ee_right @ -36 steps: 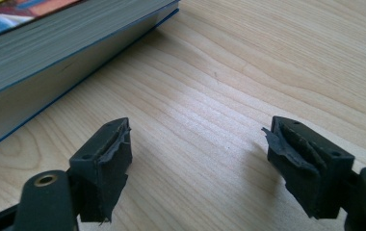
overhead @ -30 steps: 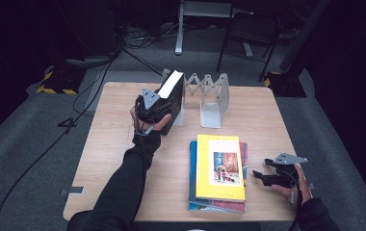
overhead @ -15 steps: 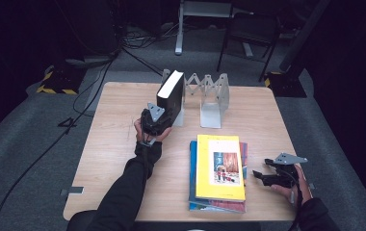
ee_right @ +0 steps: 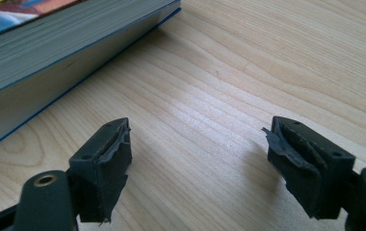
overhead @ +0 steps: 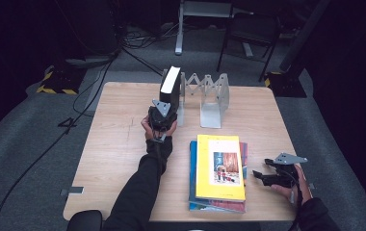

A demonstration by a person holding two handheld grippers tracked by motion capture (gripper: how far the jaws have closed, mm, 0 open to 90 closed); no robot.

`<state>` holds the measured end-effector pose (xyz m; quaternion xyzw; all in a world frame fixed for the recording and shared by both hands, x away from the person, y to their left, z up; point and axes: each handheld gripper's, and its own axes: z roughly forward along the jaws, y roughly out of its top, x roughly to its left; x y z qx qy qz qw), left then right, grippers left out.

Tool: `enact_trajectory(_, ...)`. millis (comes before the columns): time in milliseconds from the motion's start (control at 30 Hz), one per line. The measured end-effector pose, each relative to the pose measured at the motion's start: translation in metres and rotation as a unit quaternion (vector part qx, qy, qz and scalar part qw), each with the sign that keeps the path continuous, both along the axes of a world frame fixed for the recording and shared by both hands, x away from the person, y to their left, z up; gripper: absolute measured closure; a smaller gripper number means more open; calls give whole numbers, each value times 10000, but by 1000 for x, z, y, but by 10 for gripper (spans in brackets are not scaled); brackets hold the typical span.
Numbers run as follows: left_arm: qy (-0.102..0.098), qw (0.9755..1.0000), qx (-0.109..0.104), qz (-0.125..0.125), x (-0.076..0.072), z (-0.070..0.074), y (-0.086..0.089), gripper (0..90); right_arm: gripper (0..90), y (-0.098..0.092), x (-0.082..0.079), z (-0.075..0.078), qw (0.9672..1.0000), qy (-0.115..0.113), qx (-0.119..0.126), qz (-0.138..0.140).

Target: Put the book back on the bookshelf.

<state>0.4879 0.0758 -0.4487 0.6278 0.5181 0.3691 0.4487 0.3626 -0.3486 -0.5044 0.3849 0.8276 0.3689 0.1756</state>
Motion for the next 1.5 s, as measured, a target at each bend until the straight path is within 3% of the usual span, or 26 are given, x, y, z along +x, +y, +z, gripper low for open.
enact_trajectory(133, 23, 9997, -100, 239, 2, 1, -6, 515, 235, 0, 0, 0, 10000, 4, 2, -1)
enact_trajectory(300, 55, 9993, -174, 325, 3, 1, -7, 507, 234, 0, 0, 0, 10000, 3, 0, 2)
enact_trajectory(433, 91, 9994, -215, 244, 3, 2, -5, 499, 233, 0, 0, 0, 10000, 2, -1, 7)
enact_trajectory(500, 103, 9992, -357, 123, 2, 3, -2, 489, 233, 0, 0, 0, 10000, 2, -1, 6)
enact_trajectory(1000, 14, 9987, -427, -292, -20, -1, 12, 428, 233, 0, 0, 0, 10000, 0, -2, 6)
enact_trajectory(1167, -99, 9978, -525, -390, -32, -9, 17, 468, 233, 0, 0, 0, 10000, 3, -1, 6)
enact_trajectory(1233, -56, 9974, -557, -447, -35, -13, 18, 540, 233, 0, 0, 0, 10000, 3, -1, 6)
enact_trajectory(1333, 4, 9970, -623, -469, -34, -17, 20, 547, 232, 0, 0, 0, 10000, 3, 0, 5)
enact_trajectory(1500, -45, 9983, -388, -438, -32, -16, 16, 549, 233, 0, 0, 0, 10000, 2, -3, 5)
